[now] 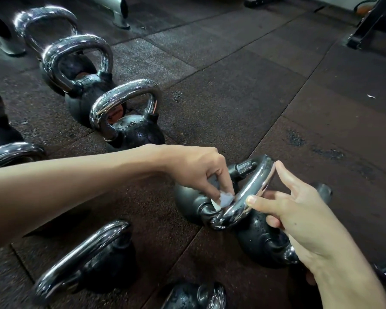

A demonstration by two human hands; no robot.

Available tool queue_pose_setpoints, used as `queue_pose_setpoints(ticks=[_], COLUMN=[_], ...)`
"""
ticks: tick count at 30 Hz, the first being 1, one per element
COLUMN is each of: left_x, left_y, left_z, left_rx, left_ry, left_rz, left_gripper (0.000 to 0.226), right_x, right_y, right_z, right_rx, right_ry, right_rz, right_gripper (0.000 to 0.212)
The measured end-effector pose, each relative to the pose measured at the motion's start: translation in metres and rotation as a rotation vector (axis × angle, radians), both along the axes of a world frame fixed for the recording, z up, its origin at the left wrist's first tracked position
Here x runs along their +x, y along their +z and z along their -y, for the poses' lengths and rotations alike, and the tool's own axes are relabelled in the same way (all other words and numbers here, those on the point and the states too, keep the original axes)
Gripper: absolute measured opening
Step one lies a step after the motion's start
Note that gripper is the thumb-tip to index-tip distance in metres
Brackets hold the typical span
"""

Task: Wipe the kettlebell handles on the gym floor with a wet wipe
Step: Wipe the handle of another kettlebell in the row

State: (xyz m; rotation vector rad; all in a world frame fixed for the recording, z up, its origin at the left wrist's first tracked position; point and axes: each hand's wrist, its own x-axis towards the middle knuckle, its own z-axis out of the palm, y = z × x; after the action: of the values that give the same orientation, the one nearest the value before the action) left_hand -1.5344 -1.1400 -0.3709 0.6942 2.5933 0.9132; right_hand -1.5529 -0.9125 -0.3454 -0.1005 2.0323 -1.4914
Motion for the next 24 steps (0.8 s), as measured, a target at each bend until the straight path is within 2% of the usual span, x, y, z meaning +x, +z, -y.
queue_pose_setpoints(ticks=[6, 10, 15, 19, 24], left_x=[0.004, -0.001, 0.018, 0.042, 0.066], left_y=[-0.028, -0.022, -0.001, 0.021, 0.032], left_z=[0.001, 0.003, 0.036, 0.077, 0.103], left_rx=[-0.108, -0.205, -0.114, -0.041, 0.006], left_ry=[0.030, 0.011, 0.268, 0.573, 0.795], left_rz=[-0.011, -0.086, -0.184, -0.314, -0.312], left_gripper=[0.025, 0.025, 0.021, 0.018, 0.013], right_x=[0.001, 0.003, -0.008, -0.014, -0.011], right_y=[0.002, 0.003, -0.006, -0.007, -0.004], right_z=[0.004, 0.009, 0.025, 0.062, 0.125], right_rx=[0.011, 0.004, -0.048, -0.147, -0.171], right_ry=[0.011, 0.024, -0.029, -0.067, -0.048], right_rz=[-0.010, -0.001, 0.026, 0.047, 0.027], right_gripper=[0.105, 0.106, 0.106, 0.111, 0.105])
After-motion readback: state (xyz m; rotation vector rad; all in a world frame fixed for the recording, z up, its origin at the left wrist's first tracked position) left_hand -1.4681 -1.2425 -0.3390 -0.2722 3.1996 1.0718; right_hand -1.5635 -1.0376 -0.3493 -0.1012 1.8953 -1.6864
